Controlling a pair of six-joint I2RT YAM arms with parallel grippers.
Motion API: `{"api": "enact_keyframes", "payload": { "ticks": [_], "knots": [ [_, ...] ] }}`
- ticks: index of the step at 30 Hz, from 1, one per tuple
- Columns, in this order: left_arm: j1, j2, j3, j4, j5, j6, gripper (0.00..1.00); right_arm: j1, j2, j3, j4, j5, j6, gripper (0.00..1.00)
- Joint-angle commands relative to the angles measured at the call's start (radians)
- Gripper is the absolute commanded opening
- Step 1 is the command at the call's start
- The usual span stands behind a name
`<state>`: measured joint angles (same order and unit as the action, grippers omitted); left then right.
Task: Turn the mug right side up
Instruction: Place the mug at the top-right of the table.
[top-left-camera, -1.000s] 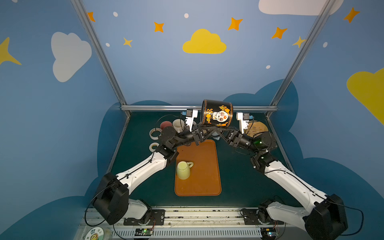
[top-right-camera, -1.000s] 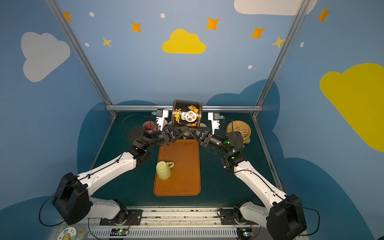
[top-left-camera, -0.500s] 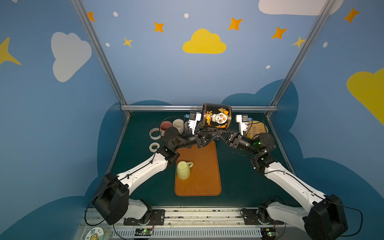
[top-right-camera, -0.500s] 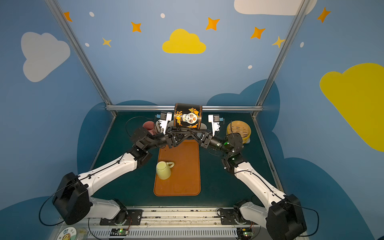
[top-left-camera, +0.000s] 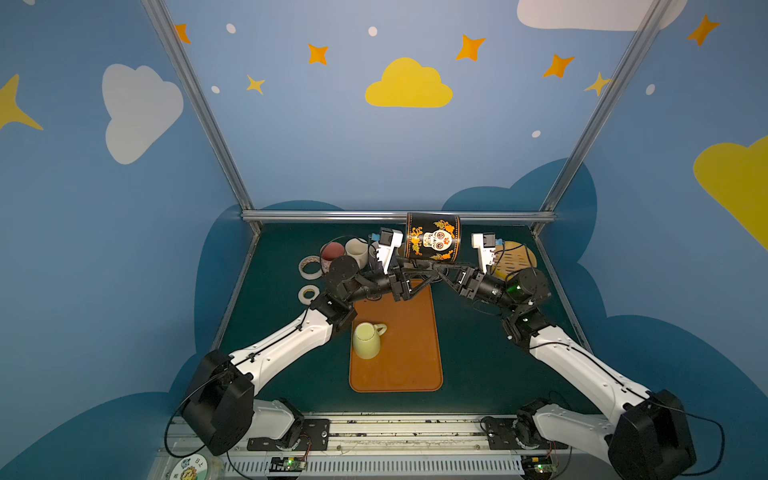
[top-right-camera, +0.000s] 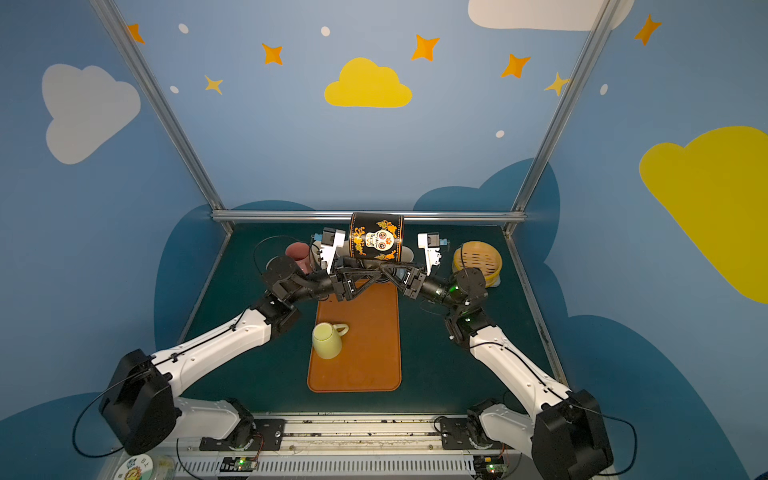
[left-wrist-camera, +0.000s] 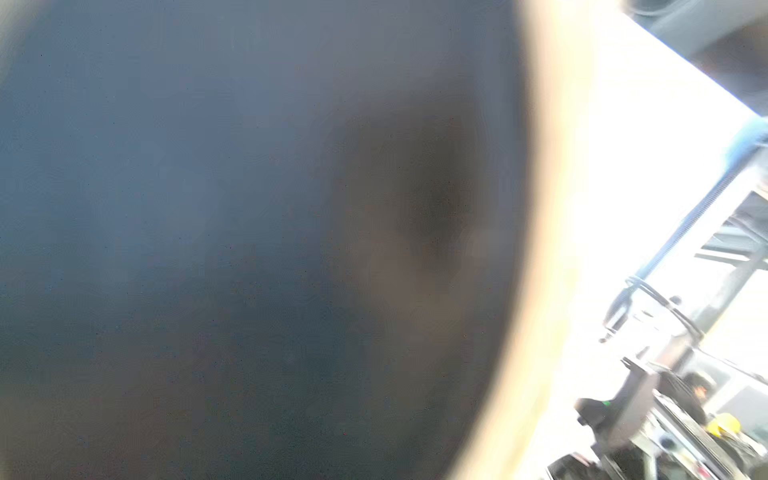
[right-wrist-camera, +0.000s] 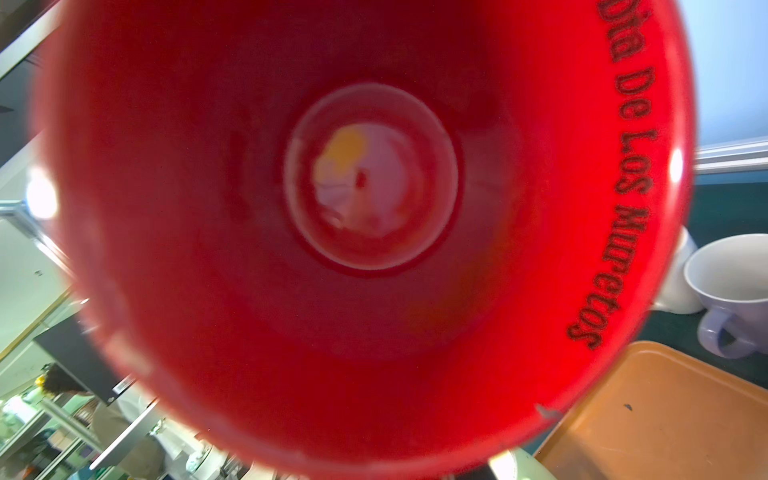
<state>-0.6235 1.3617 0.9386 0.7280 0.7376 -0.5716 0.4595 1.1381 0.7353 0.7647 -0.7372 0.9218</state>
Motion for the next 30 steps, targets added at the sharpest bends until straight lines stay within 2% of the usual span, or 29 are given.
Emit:
{"api": "enact_keyframes", "payload": {
  "ticks": [1, 5, 13, 19, 22, 27, 29, 30],
  "knots": [
    [0.019, -0.038, 0.000, -0.009, -0.033, 0.034, 0.71, -0.011, -0.055, 0.020, 0.120, 0.023, -0.017, 0.00],
    [0.024, -0.046, 0.001, -0.031, -0.046, 0.034, 0.75, -0.013, -0.051, 0.023, 0.120, 0.022, -0.017, 0.00],
    [0.033, -0.052, -0.009, -0.061, -0.067, 0.041, 0.77, -0.015, -0.052, 0.019, 0.085, 0.029, -0.025, 0.00],
    [0.042, -0.087, -0.014, -0.171, -0.102, 0.087, 0.79, -0.025, -0.097, 0.016, -0.042, 0.063, -0.075, 0.00],
    [0.045, -0.111, 0.011, -0.329, -0.171, 0.131, 0.83, -0.029, -0.130, 0.014, -0.150, 0.089, -0.112, 0.00],
    [0.053, -0.159, -0.005, -0.417, -0.195, 0.140, 0.88, -0.050, -0.176, -0.014, -0.231, 0.111, -0.135, 0.00],
    [0.053, -0.180, -0.009, -0.466, -0.230, 0.142, 0.99, -0.061, -0.191, -0.025, -0.260, 0.116, -0.135, 0.00],
    [0.053, -0.188, -0.008, -0.492, -0.246, 0.142, 1.00, -0.068, -0.195, -0.029, -0.275, 0.121, -0.135, 0.00]
  ]
}}
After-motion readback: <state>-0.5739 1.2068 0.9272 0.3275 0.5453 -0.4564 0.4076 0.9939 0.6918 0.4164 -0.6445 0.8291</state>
